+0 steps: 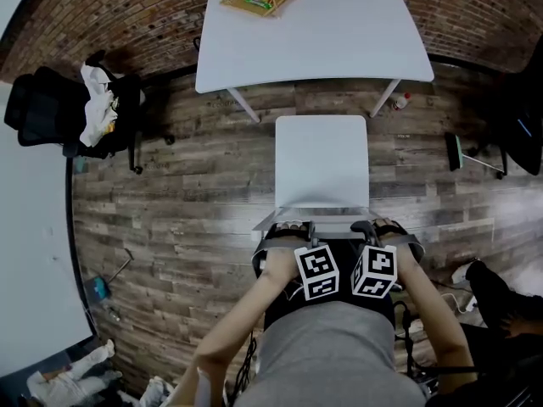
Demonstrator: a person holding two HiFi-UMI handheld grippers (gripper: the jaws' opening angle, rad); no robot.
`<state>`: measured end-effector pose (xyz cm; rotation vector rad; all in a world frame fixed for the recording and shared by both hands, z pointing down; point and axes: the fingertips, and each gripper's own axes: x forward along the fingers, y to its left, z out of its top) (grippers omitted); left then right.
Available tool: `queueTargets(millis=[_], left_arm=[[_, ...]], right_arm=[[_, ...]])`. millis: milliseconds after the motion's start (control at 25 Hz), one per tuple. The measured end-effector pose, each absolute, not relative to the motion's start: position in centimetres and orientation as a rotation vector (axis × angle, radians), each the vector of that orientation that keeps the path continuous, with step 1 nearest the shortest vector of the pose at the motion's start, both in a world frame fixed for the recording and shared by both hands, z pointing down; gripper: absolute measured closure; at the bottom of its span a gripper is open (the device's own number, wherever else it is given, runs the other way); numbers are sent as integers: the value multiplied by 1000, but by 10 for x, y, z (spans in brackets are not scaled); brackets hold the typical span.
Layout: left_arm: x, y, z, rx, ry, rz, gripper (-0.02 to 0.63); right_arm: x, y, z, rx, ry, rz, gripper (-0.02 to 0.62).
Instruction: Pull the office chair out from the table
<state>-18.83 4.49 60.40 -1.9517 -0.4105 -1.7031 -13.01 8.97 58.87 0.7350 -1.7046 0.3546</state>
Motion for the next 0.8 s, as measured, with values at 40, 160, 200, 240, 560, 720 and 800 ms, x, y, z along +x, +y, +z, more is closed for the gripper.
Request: queueTargets(millis=[40, 160, 200, 240, 560, 720, 800], left_arm=[[-189, 45, 604, -1960, -409, -1687, 515], [-190, 44, 604, -1990, -403, -1639, 511], [-190, 43, 604, -2008, -399, -1632, 510], [-189, 43, 604, -2028, -395, -1629, 508], [-186, 44, 588, -2240, -269, -1527, 480], [-187, 44, 571, -2372, -200, -1502, 474], [-186, 45, 560, -2446, -176, -1497, 474]], right_arm=[[-131, 89, 589, 738, -1704, 349, 503], [-133, 86, 588, 749, -1707, 332, 500], [-134, 85, 588, 755, -1716, 328, 499], [-136, 84, 588, 761, -1727, 327, 489], [-156, 71, 559, 877, -1882, 393, 417], [-161, 54, 528, 1021, -2031, 518, 419], [-159, 42, 510, 1113, -2099, 575, 422]])
